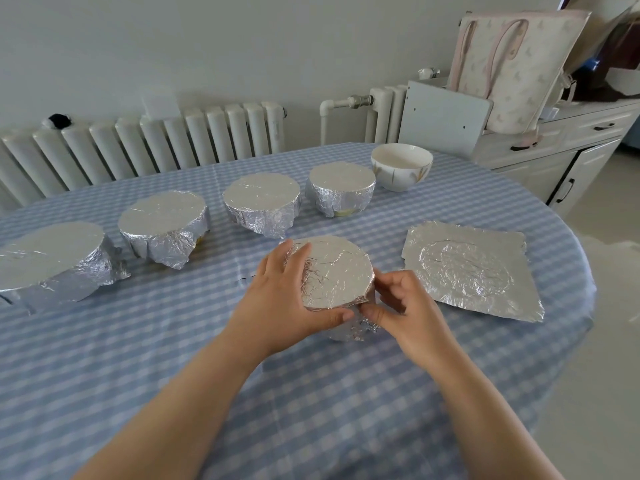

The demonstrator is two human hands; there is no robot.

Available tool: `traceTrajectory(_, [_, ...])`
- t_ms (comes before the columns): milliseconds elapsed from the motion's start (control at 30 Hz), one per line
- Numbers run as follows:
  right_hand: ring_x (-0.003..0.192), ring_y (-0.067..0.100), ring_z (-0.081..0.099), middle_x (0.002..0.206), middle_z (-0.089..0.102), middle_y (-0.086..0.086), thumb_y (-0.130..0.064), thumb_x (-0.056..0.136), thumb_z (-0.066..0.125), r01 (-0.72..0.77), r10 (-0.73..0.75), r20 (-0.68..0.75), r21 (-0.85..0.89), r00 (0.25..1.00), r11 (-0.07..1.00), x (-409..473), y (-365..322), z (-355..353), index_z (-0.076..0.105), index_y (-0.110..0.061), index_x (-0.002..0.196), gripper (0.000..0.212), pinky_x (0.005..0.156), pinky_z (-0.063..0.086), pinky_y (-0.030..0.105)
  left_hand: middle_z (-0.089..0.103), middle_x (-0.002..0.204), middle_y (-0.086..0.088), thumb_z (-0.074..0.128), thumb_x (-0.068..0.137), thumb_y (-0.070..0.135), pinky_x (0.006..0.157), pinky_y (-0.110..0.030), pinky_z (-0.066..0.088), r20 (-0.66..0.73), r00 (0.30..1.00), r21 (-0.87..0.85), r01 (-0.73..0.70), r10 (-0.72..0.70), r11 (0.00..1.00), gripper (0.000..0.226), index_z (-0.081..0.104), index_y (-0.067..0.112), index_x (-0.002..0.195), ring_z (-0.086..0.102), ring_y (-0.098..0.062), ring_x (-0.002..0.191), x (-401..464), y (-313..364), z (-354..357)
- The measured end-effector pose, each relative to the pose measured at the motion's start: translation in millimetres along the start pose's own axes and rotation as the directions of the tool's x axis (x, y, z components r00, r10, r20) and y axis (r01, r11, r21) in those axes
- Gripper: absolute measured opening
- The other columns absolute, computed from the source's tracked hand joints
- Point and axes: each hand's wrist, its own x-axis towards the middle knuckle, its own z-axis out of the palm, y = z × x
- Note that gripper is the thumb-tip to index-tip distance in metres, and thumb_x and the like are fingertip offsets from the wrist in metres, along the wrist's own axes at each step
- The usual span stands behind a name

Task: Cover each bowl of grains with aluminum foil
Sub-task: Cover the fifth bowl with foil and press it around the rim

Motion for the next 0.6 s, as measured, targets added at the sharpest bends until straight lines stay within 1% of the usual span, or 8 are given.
traceTrajectory(67, [0.111, -0.014, 0.055, 0.120, 0.060, -0.022, -0.014, 0.078, 0.078, 0.011, -0.011, 0.015, -0.046, 1.000, 0.999, 0.2, -1.9, -2.3, 0.054, -0.029, 0.099, 0.036, 0.091, 0.043, 0.009, 0.003, 0.161, 0.007, 0.048, 0.050, 0.091, 0.117, -0.037, 0.017, -0.011, 1.000, 0.004, -0.004, 0.004, 1.000, 0.123, 0.011, 0.033, 0.153, 0.005, -0.013, 0.147, -0.1, 0.6, 0.9])
traceTrajectory(133, [0.107, -0.019, 0.053, 0.116, 0.058, -0.029, -0.019, 0.080, 0.077, 0.037, -0.035, 0.017, -0.120, 0.999, 0.992, 0.6, -5.8, -4.3, 0.056, -0.029, 0.097, 0.029, 0.085, 0.041, 0.004, 0.004, 0.161, 0.008, 0.049, 0.052, 0.090, 0.116, -0.037, 0.019, -0.020, 1.000, 0.001, -0.002, 0.002, 1.000, 0.121, 0.013, 0.033, 0.152, 0.007, -0.013, 0.147, 0.0, -0.3, 2.2])
traceTrajectory(200, [0.102, -0.019, 0.055, 0.113, 0.060, -0.029, -0.024, 0.082, 0.076, 0.056, -0.057, 0.000, -0.190, 0.998, 0.980, 1.2, -9.9, -5.2, 0.058, -0.028, 0.095, 0.022, 0.080, 0.043, 0.005, 0.004, 0.160, 0.009, 0.051, 0.053, 0.090, 0.116, -0.037, 0.020, -0.028, 1.000, -0.001, -0.001, 0.001, 1.000, 0.120, 0.014, 0.033, 0.152, 0.007, -0.014, 0.147, 0.4, -1.5, 3.6])
traceTrajectory(233, [0.101, -0.015, 0.057, 0.110, 0.063, -0.026, -0.027, 0.082, 0.075, 0.056, -0.060, -0.012, -0.224, 0.998, 0.973, 2.1, -11.3, -5.2, 0.059, -0.027, 0.093, 0.020, 0.080, 0.046, 0.010, 0.005, 0.160, 0.009, 0.052, 0.053, 0.090, 0.116, -0.038, 0.021, -0.032, 0.999, -0.001, -0.001, 0.001, 1.000, 0.120, 0.014, 0.033, 0.152, 0.007, -0.014, 0.147, 0.6, -1.9, 4.2])
traceTrajectory(300, [0.097, -0.002, 0.064, 0.104, 0.070, -0.017, -0.030, 0.082, 0.075, 0.051, -0.063, -0.034, -0.278, 0.997, 0.959, 4.2, -13.7, -5.5, 0.059, -0.027, 0.089, 0.018, 0.080, 0.052, 0.027, 0.005, 0.160, 0.010, 0.053, 0.053, 0.090, 0.117, -0.037, 0.021, -0.037, 0.999, -0.001, -0.002, 0.002, 1.000, 0.121, 0.015, 0.032, 0.152, 0.007, -0.013, 0.146, 1.0, -1.8, 4.7])
traceTrajectory(367, [0.091, 0.003, 0.067, 0.097, 0.073, -0.011, -0.027, 0.079, 0.078, 0.057, -0.071, -0.035, -0.301, 0.997, 0.952, 7.7, -16.7, -7.6, 0.059, -0.026, 0.083, 0.019, 0.079, 0.053, 0.033, 0.005, 0.160, 0.010, 0.053, 0.053, 0.089, 0.116, -0.035, 0.020, -0.037, 0.999, 0.002, -0.001, 0.001, 1.000, 0.120, 0.017, 0.032, 0.152, 0.006, -0.012, 0.146, 1.3, -1.6, 4.9])
traceTrajectory(533, [0.079, -0.001, 0.066, 0.084, 0.073, -0.015, -0.019, 0.074, 0.080, 0.136, -0.133, 0.035, -0.388, 0.991, 0.911, 20.4, -25.5, -17.3, 0.063, -0.023, 0.080, 0.018, 0.073, 0.050, 0.029, 0.006, 0.160, 0.008, 0.054, 0.051, 0.088, 0.116, -0.033, 0.018, -0.035, 0.999, -0.006, -0.009, 0.009, 1.000, 0.118, 0.024, 0.032, 0.151, 0.006, -0.012, 0.145, 1.0, -0.9, 3.1])
traceTrajectory(600, [0.074, -0.001, 0.060, 0.077, 0.068, -0.015, -0.020, 0.077, 0.079, 0.174, -0.164, 0.064, -0.473, 0.984, 0.863, 23.1, -29.5, -20.0, 0.066, -0.021, 0.084, 0.014, 0.064, 0.045, 0.019, 0.006, 0.160, 0.007, 0.054, 0.050, 0.088, 0.116, -0.033, 0.018, -0.035, 0.999, -0.011, -0.017, 0.017, 1.000, 0.119, 0.024, 0.031, 0.151, 0.006, -0.012, 0.145, 1.2, -0.7, 2.1])
